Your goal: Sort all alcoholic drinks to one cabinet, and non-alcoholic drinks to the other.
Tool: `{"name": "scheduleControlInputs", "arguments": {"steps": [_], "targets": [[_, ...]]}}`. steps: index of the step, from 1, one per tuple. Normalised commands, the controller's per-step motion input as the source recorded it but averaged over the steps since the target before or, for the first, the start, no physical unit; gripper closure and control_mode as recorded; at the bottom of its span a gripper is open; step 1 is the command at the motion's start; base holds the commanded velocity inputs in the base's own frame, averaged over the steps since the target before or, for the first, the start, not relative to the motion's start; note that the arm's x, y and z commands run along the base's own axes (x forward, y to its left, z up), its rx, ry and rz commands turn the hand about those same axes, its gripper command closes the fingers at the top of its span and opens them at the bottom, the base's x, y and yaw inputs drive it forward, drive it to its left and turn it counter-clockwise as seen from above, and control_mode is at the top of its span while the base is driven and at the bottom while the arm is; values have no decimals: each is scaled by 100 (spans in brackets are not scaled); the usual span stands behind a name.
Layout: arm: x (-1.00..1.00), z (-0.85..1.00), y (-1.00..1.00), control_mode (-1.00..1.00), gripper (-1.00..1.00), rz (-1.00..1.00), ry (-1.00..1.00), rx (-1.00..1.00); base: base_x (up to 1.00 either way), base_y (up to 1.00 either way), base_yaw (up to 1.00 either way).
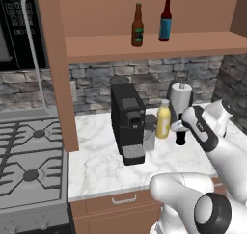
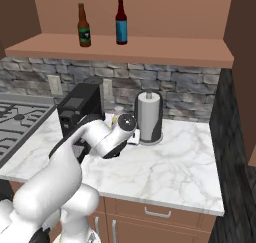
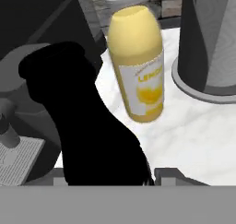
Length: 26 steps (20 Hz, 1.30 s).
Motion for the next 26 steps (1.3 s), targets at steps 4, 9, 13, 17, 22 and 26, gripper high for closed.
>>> {"name": "scheduleControlInputs", "arguments": {"steps": [4, 9, 13, 17, 22, 26], "targets": [[-39, 79, 0, -100, 100, 0, 0, 0, 0, 0, 0], [-46, 81, 0, -100, 100, 0, 0, 0, 0, 0, 0], [-47, 82, 0, -100, 100, 0, -3, 0, 0, 0, 0], [-36, 61, 0, -100, 100, 0, -9, 0, 0, 0, 0], [-9, 40, 0, -100, 100, 0, -5, 0, 0, 0, 0], [-6, 32, -2, -100, 100, 0, -3, 0, 0, 0, 0]]}}
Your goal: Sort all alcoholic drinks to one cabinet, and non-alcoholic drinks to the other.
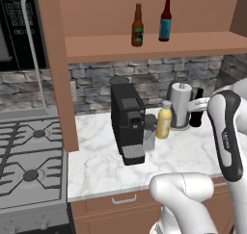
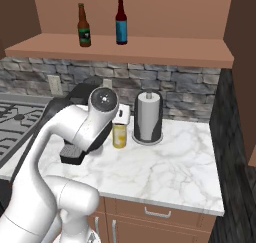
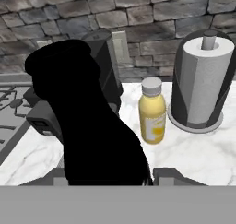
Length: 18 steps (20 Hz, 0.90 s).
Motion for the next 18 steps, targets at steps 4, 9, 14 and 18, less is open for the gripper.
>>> {"name": "scheduleControlInputs", "arguments": {"steps": [4, 9, 14, 18], "targets": [[-1, 21, -5, -100, 100, -2, 0, 0, 0, 0, 0], [-6, 5, -7, -100, 100, -1, 0, 0, 0, 0, 0], [0, -1, 0, -100, 100, 0, 0, 0, 0, 0, 0], [-5, 0, 0, 100, 100, 0, 0, 0, -18, 0, 0]]}}
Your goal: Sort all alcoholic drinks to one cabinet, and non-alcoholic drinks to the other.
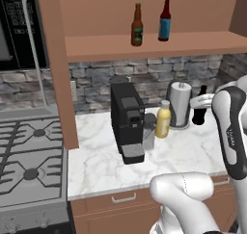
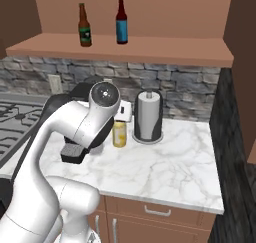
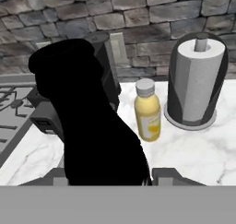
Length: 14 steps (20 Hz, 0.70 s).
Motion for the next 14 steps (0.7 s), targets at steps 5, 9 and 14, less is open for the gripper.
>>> {"name": "scheduleControlInputs", "arguments": {"steps": [5, 9, 14], "targets": [[0, 0, 0, 100, 100, 0, 0, 0, -100, -1, 0], [0, 0, 0, 100, 100, 0, 0, 0, -100, 1, -1], [0, 0, 0, 100, 100, 0, 0, 0, -100, 56, -1]]}}
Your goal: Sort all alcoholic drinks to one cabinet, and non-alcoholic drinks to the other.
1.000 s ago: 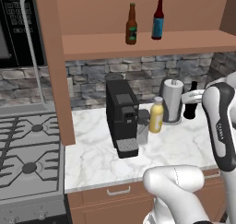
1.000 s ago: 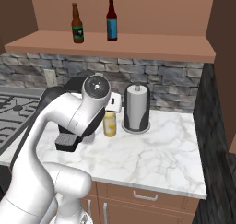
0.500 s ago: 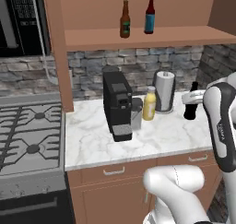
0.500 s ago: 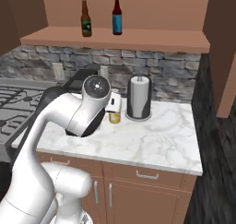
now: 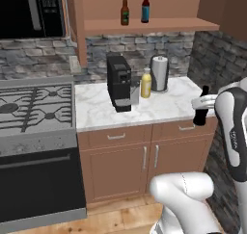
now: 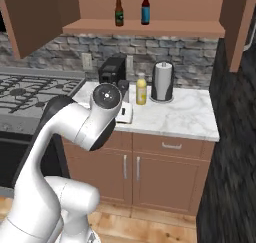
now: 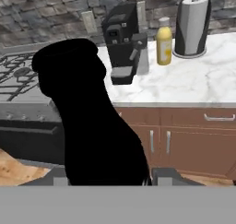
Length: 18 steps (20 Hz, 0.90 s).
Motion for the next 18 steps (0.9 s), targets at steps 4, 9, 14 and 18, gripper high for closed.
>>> {"name": "scheduleControlInputs", "arguments": {"steps": [4, 9, 14, 18], "targets": [[0, 0, 0, 100, 100, 0, 0, 0, -91, 100, 0], [0, 0, 0, 100, 100, 0, 0, 0, -48, 100, -1], [0, 0, 0, 100, 100, 0, 0, 0, -13, 100, -3], [0, 0, 0, 100, 100, 0, 0, 0, 35, 82, 0]]}}
